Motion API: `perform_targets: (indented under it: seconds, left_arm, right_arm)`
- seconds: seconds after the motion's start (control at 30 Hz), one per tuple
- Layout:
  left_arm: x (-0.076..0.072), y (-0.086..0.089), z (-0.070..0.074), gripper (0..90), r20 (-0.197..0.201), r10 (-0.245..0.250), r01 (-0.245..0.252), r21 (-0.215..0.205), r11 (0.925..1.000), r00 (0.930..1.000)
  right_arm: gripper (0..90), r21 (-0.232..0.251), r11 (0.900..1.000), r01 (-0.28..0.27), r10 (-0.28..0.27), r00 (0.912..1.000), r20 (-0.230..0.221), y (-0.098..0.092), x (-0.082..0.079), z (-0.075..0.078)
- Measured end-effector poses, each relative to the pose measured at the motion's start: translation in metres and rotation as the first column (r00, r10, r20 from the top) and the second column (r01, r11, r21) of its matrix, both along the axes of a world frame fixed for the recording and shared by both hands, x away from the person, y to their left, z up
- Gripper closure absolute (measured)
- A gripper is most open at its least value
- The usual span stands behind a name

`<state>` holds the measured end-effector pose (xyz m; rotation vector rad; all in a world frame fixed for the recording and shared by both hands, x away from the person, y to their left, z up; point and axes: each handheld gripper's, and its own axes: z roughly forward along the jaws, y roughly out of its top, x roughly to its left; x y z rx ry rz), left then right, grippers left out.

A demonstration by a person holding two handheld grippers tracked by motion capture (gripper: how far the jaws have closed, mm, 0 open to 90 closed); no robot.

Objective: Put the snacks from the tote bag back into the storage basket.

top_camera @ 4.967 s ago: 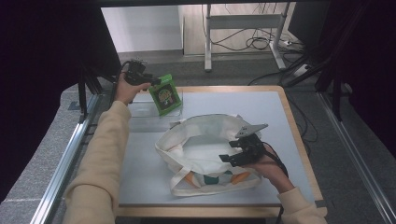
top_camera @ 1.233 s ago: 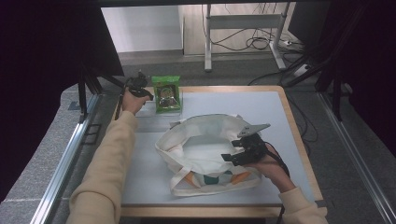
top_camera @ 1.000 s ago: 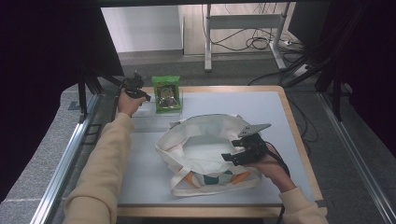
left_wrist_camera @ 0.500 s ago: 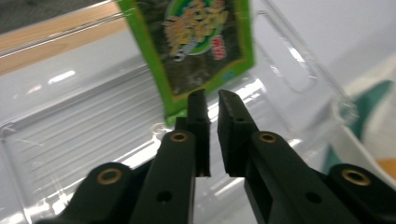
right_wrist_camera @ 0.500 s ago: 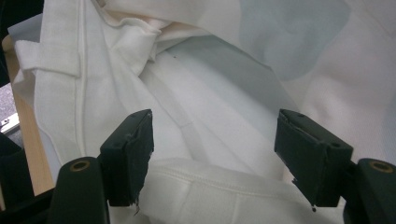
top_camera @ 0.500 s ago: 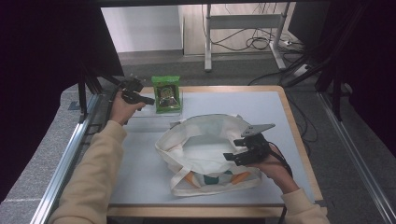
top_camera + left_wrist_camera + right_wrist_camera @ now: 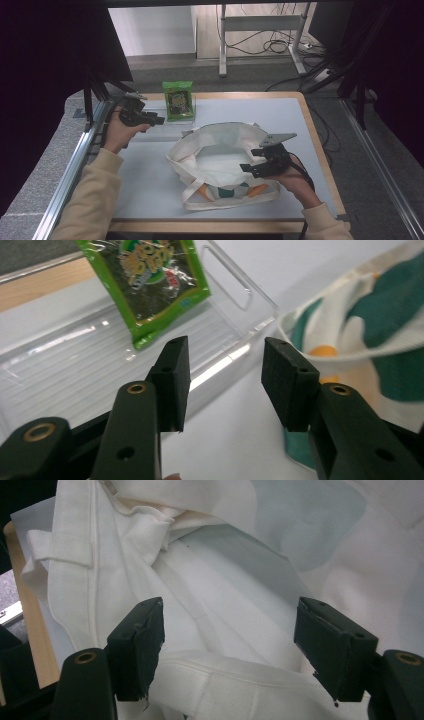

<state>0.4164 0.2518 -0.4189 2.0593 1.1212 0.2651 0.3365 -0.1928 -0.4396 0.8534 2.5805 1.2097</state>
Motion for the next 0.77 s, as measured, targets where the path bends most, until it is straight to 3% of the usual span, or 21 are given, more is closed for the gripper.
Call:
perform_targets:
  seconds: [0.37, 0.77]
  left_arm:
    - [-0.033, -0.003, -0.006, 47.7, 0.028, -0.043, 0.044, -0.045, 0.9980, 0.9987]
    - [-0.045, 0.000, -0.009, 44.1, 0.021, -0.042, 0.043, -0.059, 0.9974, 0.9989]
  right_arm:
    - [28.5, 0.011, 1.000, 0.008, -0.008, 0.9999, 0.013, -0.004, 0.001, 0.002]
    - [28.5, 0.052, 0.999, 0.011, -0.013, 0.9992, 0.039, -0.013, 0.003, 0.008]
